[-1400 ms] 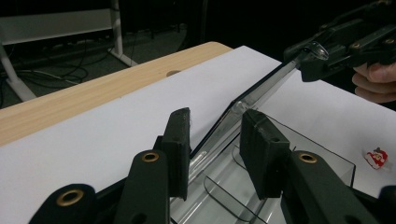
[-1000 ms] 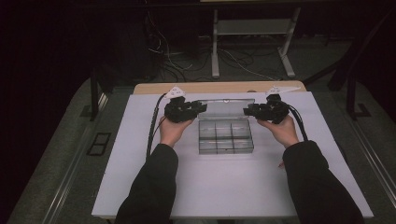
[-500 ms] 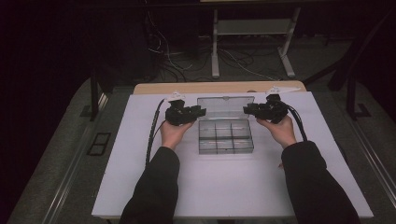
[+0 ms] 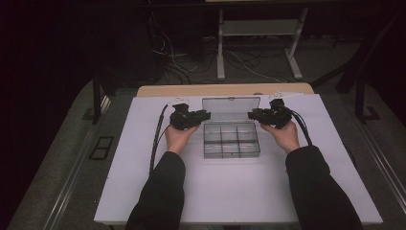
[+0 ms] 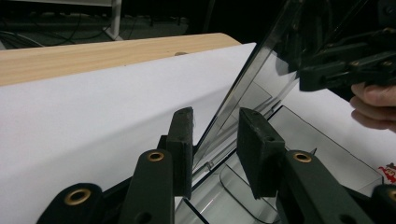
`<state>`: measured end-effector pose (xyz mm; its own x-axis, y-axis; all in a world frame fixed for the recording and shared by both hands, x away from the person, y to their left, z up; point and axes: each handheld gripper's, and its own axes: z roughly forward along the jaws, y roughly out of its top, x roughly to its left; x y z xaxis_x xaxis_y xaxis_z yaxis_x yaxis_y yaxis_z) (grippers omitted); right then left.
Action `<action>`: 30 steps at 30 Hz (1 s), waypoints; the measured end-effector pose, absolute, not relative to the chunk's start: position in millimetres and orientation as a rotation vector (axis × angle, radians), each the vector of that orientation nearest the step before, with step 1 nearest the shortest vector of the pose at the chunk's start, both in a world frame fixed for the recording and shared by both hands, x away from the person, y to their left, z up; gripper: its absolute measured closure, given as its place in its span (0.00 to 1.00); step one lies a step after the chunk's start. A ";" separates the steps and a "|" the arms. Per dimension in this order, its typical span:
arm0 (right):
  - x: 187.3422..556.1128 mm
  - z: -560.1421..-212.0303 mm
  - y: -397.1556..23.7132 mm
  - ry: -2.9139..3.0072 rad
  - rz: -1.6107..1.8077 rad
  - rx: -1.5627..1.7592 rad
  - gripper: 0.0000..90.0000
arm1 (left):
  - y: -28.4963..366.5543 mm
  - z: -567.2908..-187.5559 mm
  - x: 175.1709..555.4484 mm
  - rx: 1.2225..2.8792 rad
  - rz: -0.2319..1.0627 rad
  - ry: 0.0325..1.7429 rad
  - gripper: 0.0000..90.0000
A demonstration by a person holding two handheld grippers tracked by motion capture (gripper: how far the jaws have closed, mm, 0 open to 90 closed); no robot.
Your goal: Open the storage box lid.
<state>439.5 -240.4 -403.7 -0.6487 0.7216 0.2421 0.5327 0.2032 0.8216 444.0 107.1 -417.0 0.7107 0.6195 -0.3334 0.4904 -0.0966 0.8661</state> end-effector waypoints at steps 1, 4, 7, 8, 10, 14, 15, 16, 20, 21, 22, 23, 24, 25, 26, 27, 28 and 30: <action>439.8 -405.1 -240.4 2.280 1.422 1.208 0.70 | 107.2 -417.5 444.7 1.737 0.134 0.884 0.72; 441.3 -408.7 -240.6 2.296 1.408 1.223 0.71 | 108.9 -419.2 445.6 1.727 0.106 0.895 0.72; 442.3 -410.5 -240.4 2.297 1.410 1.238 0.71 | 109.1 -421.6 446.3 1.727 0.096 0.902 0.72; 442.4 -410.9 -240.2 2.297 1.409 1.242 0.70 | 109.0 -422.1 446.2 1.730 0.095 0.910 0.72; 442.9 -411.8 -239.9 2.298 1.407 1.250 0.70 | 109.0 -423.6 446.7 1.727 0.092 0.912 0.72; 443.7 -413.6 -239.0 2.308 1.385 1.262 0.71 | 109.6 -427.5 448.6 1.730 0.060 0.937 0.72; 443.8 -413.8 -239.2 2.310 1.386 1.263 0.71 | 109.9 -429.5 449.7 1.734 0.050 0.949 0.72; 444.2 -414.0 -239.4 2.309 1.387 1.271 0.72 | 110.1 -431.7 450.4 1.744 0.048 0.959 0.73; 446.1 -416.8 -240.5 2.312 1.362 1.305 0.76 | 109.4 -437.9 451.9 1.755 0.047 0.990 0.77; 446.5 -417.5 -240.4 2.311 1.356 1.306 0.76 | 109.7 -438.4 452.4 1.760 0.050 0.993 0.78; 446.8 -417.9 -240.0 2.308 1.352 1.318 0.77 | 109.2 -438.7 452.6 1.760 0.051 1.001 0.78; 447.6 -418.6 -239.8 2.304 1.347 1.321 0.78 | 108.8 -439.1 452.6 1.763 0.053 1.006 0.80; 448.2 -419.2 -239.4 2.302 1.338 1.333 0.78 | 108.4 -439.8 452.8 1.768 0.053 1.006 0.80; 449.0 -420.3 -239.0 2.304 1.326 1.344 0.78 | 108.1 -440.9 453.2 1.780 0.047 1.006 0.81; 449.9 -422.1 -238.7 2.304 1.314 1.353 0.79 | 108.0 -442.2 453.5 1.770 0.030 1.014 0.79; 450.3 -423.8 -238.9 2.307 1.311 1.367 0.79 | 108.4 -443.5 453.8 1.759 0.016 1.016 0.78; 451.3 -425.2 -240.4 2.304 1.334 1.380 0.79 | 108.9 -444.1 453.8 1.752 0.010 1.017 0.78; 451.8 -426.1 -241.2 2.300 1.349 1.397 0.79 | 109.5 -444.7 454.2 1.751 0.005 1.018 0.78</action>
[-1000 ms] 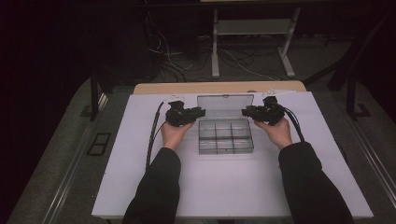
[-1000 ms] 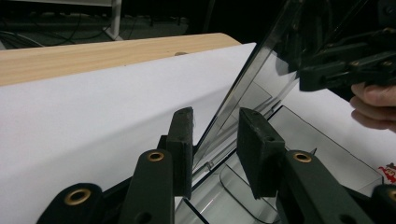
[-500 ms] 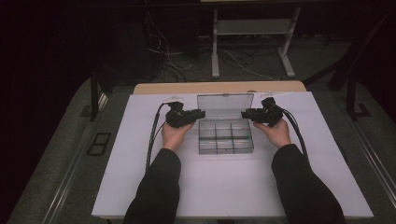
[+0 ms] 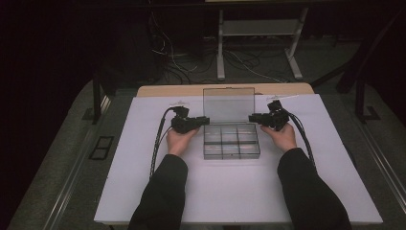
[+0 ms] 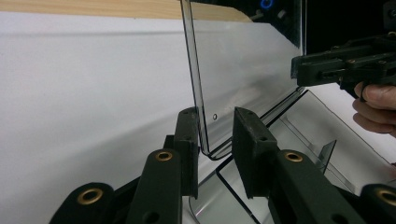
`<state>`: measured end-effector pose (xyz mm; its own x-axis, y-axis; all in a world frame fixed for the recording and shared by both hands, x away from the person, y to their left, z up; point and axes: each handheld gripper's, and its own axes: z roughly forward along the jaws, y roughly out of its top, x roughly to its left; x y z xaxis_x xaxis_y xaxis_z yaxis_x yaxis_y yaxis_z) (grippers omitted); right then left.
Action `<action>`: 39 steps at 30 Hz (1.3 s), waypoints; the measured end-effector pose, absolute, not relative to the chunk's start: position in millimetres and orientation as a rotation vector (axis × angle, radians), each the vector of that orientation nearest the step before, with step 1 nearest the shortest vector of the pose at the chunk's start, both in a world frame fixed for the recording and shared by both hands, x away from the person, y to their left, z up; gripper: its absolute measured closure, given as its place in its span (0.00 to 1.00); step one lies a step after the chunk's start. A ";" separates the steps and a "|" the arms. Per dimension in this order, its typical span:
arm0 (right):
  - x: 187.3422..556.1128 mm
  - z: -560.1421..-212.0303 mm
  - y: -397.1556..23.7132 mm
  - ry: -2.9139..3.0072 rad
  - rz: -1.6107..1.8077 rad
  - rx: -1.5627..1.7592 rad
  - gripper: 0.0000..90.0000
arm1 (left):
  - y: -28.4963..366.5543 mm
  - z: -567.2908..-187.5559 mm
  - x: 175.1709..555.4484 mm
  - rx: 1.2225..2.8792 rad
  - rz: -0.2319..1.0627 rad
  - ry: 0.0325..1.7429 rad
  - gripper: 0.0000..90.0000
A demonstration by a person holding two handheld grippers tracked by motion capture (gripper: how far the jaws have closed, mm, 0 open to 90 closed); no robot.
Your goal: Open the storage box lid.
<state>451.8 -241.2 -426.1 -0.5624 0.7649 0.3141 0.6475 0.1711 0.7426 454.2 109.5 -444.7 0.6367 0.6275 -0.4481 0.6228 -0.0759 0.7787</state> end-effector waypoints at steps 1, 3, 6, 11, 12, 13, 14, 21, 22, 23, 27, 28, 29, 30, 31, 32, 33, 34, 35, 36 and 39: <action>451.8 -425.8 -241.1 2.303 1.345 1.396 0.79 | 109.1 -444.9 454.2 1.749 0.003 1.020 0.78; 452.0 -425.6 -240.8 2.299 1.340 1.411 0.78 | 108.2 -445.0 454.1 1.751 -0.002 1.029 0.76; 452.2 -426.7 -241.4 2.294 1.350 1.441 0.77 | 107.8 -445.6 454.1 1.750 -0.011 1.038 0.74; 452.4 -426.6 -241.7 2.293 1.344 1.472 0.77 | 107.3 -446.8 454.8 1.745 -0.025 1.043 0.72; 452.5 -426.6 -241.5 2.291 1.340 1.477 0.76 | 106.9 -447.2 454.9 1.744 -0.029 1.045 0.71; 452.7 -426.7 -241.5 2.289 1.337 1.483 0.75 | 106.9 -447.8 455.2 1.739 -0.037 1.049 0.70; 452.6 -426.9 -241.7 2.288 1.337 1.497 0.75 | 107.4 -448.6 455.7 1.732 -0.048 1.054 0.70; 452.6 -427.4 -242.2 2.282 1.337 1.531 0.72 | 107.1 -449.4 455.4 1.720 -0.058 1.071 0.67; 452.5 -427.6 -242.0 2.278 1.336 1.537 0.71 | 106.4 -448.9 455.0 1.721 -0.062 1.081 0.66; 452.8 -428.1 -242.1 2.273 1.331 1.535 0.69 | 105.9 -448.8 455.1 1.727 -0.051 1.082 0.64; 452.9 -428.7 -243.0 2.271 1.328 1.556 0.68 | 105.6 -448.6 454.9 1.727 -0.035 1.114 0.56; 452.6 -428.6 -242.5 2.268 1.323 1.558 0.65 | 106.1 -448.2 454.4 1.725 -0.030 1.112 0.56; 452.2 -428.3 -242.1 2.276 1.310 1.554 0.63 | 106.5 -447.6 453.8 1.731 -0.023 1.108 0.58; 451.7 -428.2 -241.2 2.269 1.303 1.549 0.62 | 106.1 -447.1 453.4 1.734 -0.020 1.108 0.58; 451.3 -427.7 -240.8 2.272 1.300 1.545 0.61 | 105.8 -446.5 452.8 1.744 -0.014 1.108 0.58; 451.0 -427.2 -240.5 2.275 1.288 1.537 0.60 | 105.2 -446.0 452.4 1.754 -0.012 1.102 0.57; 450.7 -426.7 -240.4 2.273 1.284 1.535 0.59 | 104.2 -445.6 451.7 1.768 -0.004 1.102 0.56; 450.4 -426.2 -240.6 2.270 1.284 1.536 0.59 | 102.9 -445.4 450.8 1.775 0.004 1.104 0.53; 450.1 -425.8 -241.3 2.269 1.284 1.533 0.58 | 102.2 -445.4 449.8 1.786 0.012 1.100 0.51; 449.5 -424.8 -241.5 2.263 1.285 1.547 0.57 | 101.2 -445.6 449.0 1.785 0.015 1.095 0.49; 447.7 -421.9 -243.4 2.268 1.280 1.533 0.54 | 99.7 -443.6 446.4 1.810 0.034 1.086 0.47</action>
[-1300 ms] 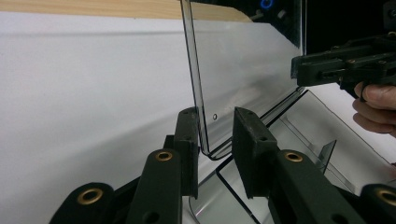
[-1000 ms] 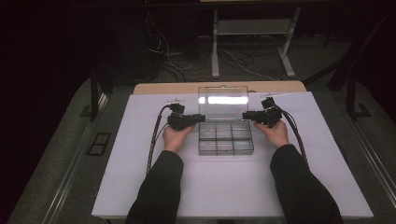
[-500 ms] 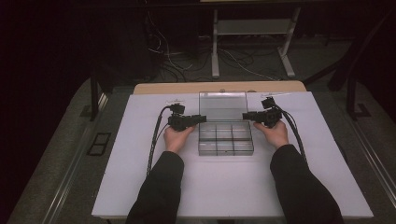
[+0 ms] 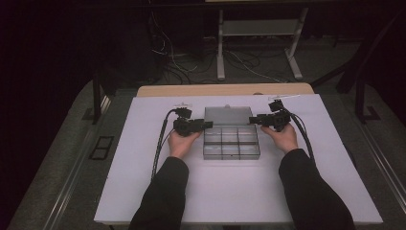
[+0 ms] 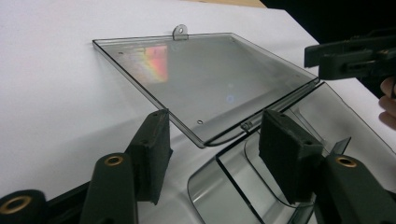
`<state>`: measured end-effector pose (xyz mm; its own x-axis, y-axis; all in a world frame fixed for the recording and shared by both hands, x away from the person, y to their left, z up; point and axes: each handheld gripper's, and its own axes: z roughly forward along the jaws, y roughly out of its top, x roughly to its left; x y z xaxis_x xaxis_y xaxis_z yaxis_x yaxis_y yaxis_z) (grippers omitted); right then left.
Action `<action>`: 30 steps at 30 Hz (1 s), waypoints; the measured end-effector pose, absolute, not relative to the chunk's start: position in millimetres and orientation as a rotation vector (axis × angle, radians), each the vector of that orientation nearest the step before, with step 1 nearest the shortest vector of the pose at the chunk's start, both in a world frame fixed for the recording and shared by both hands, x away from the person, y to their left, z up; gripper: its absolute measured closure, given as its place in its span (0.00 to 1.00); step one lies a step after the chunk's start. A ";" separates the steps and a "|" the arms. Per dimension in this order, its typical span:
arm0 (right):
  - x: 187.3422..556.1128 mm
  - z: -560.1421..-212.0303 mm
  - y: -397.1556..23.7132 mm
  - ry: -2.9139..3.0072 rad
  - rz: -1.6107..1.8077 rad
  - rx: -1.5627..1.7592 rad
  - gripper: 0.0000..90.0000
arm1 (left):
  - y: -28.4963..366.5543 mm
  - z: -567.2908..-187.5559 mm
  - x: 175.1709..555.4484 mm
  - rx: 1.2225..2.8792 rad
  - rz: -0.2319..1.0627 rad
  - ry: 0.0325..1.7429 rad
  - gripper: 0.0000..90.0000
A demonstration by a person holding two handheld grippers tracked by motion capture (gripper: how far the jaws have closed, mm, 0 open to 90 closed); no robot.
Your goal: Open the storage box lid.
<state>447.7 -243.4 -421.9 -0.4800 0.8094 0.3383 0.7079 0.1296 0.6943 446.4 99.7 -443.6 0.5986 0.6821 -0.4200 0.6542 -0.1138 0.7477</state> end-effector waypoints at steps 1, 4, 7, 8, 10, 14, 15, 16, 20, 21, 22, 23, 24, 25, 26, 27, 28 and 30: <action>447.0 -420.6 -244.1 2.263 1.281 1.529 0.54 | 98.6 -442.2 445.1 1.818 0.050 1.082 0.46; 443.6 -415.7 -246.5 2.265 1.288 1.509 0.50 | 97.6 -437.0 441.3 1.830 0.068 1.065 0.42; 438.3 -410.6 -248.5 2.269 1.296 1.490 0.47 | 97.4 -430.7 437.0 1.835 0.087 1.048 0.39; 436.4 -409.0 -249.6 2.270 1.299 1.481 0.46 | 97.5 -428.6 435.9 1.837 0.091 1.045 0.37; 432.3 -405.8 -252.0 2.272 1.306 1.465 0.43 | 97.7 -424.9 433.3 1.835 0.090 1.045 0.35; 423.9 -400.6 -258.2 2.274 1.315 1.455 0.37 | 99.8 -418.2 428.5 1.845 0.093 1.022 0.29; 422.1 -399.3 -260.0 2.277 1.315 1.452 0.35 | 100.3 -416.9 427.2 1.845 0.094 1.017 0.27; 420.3 -398.4 -261.9 2.275 1.319 1.446 0.33 | 100.6 -415.3 425.5 1.844 0.094 1.019 0.26; 412.9 -395.9 -268.9 2.292 1.341 1.425 0.26 | 104.0 -410.0 419.6 1.846 0.101 1.002 0.21; 411.0 -395.6 -270.1 2.291 1.345 1.426 0.25 | 104.5 -408.6 418.2 1.848 0.097 1.001 0.19; 408.8 -395.7 -271.9 2.296 1.349 1.419 0.24 | 104.9 -407.3 416.6 1.851 0.095 0.999 0.18; 406.6 -395.7 -273.2 2.300 1.355 1.415 0.23 | 105.8 -406.0 415.3 1.863 0.098 0.989 0.16; 404.4 -395.7 -274.3 2.304 1.357 1.416 0.22 | 106.4 -404.4 413.3 1.872 0.100 0.984 0.14; 402.1 -395.4 -275.6 2.311 1.357 1.408 0.21 | 107.5 -402.9 411.5 1.875 0.105 0.976 0.14; 399.8 -395.1 -276.5 2.314 1.364 1.402 0.18 | 108.3 -401.7 409.3 1.870 0.106 0.975 0.13; 397.5 -394.6 -277.7 2.321 1.370 1.392 0.14 | 109.7 -400.6 407.6 1.868 0.106 0.967 0.12; 395.2 -394.1 -278.7 2.322 1.377 1.383 0.13 | 110.6 -399.7 405.6 1.860 0.104 0.963 0.11; 390.5 -392.9 -280.9 2.335 1.393 1.365 0.10 | 112.0 -398.0 400.7 1.861 0.104 0.957 0.08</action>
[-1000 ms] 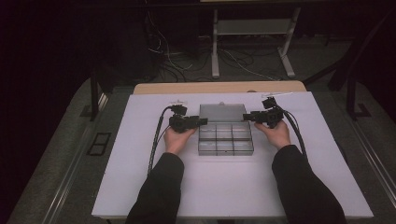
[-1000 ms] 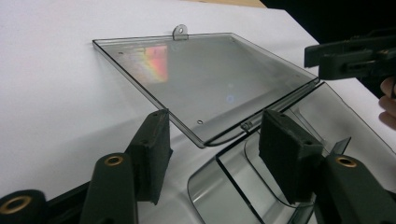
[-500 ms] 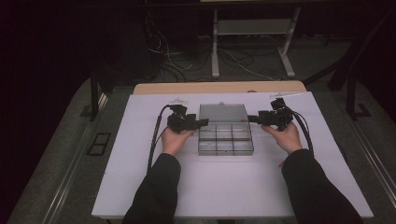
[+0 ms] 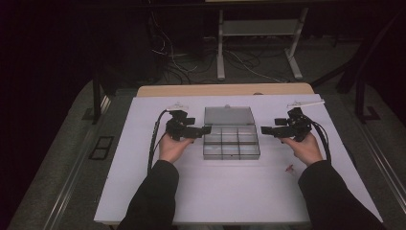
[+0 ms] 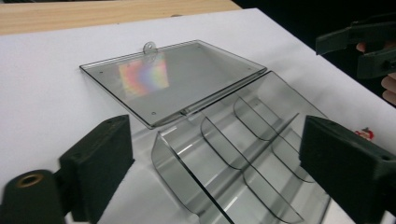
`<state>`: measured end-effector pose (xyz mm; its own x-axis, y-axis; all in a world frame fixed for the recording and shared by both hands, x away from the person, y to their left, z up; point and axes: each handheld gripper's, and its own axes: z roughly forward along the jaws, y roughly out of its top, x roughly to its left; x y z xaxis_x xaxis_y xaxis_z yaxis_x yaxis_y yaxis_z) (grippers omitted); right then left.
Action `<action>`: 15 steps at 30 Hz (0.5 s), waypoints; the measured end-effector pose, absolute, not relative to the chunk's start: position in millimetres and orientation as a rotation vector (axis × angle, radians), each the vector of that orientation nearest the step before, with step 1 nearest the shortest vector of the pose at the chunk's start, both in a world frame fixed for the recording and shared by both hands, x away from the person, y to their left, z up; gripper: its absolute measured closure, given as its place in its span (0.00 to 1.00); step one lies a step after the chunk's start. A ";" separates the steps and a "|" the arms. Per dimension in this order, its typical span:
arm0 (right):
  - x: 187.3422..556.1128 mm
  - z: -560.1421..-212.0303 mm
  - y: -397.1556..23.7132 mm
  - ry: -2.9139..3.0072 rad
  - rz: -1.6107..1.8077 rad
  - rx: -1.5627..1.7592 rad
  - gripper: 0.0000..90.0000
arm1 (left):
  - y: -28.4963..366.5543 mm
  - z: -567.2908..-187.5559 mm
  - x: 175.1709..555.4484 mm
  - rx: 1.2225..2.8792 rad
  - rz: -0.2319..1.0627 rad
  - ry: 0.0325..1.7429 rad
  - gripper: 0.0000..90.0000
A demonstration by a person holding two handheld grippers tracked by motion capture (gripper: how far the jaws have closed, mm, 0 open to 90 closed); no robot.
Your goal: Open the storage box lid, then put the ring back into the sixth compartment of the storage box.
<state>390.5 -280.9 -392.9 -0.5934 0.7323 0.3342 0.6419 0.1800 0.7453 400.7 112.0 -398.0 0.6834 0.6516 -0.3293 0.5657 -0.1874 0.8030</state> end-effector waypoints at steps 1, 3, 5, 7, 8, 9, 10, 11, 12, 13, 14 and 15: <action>388.8 -392.5 -281.7 2.342 1.392 1.363 0.10 | 112.4 -397.5 399.0 1.864 0.103 0.952 0.06; 384.4 -391.4 -283.0 2.348 1.393 1.366 0.10 | 112.6 -397.0 394.3 1.864 0.106 0.939 0.05; 380.0 -390.6 -284.9 2.354 1.401 1.352 0.10 | 112.1 -396.3 389.9 1.869 0.106 0.930 0.01; 376.5 -390.7 -285.6 2.366 1.381 1.353 0.01 | 111.6 -395.2 385.0 1.881 0.109 0.916 0.00; 374.5 -390.5 -285.9 2.376 1.367 1.357 0.00 | 111.7 -394.3 382.3 1.887 0.112 0.906 0.00; 372.3 -390.4 -286.4 2.382 1.361 1.353 0.00 | 111.8 -393.4 379.3 1.883 0.116 0.899 0.00; 369.8 -390.1 -287.3 2.384 1.361 1.343 0.00 | 112.2 -392.4 376.4 1.881 0.120 0.893 0.00; 367.3 -389.6 -288.2 2.383 1.366 1.341 0.00 | 112.4 -391.4 373.4 1.877 0.120 0.890 0.00; 364.8 -389.3 -289.2 2.381 1.371 1.338 0.00 | 112.8 -390.9 370.5 1.874 0.118 0.883 0.00; 362.4 -389.0 -290.1 2.383 1.372 1.334 0.01 | 113.4 -390.4 366.9 1.879 0.117 0.876 0.00; 359.6 -388.9 -291.2 2.383 1.369 1.328 0.01 | 113.6 -390.5 364.8 1.881 0.117 0.873 0.00; 357.7 -388.8 -291.7 2.386 1.365 1.326 0.01 | 113.8 -390.7 362.0 1.882 0.120 0.869 0.00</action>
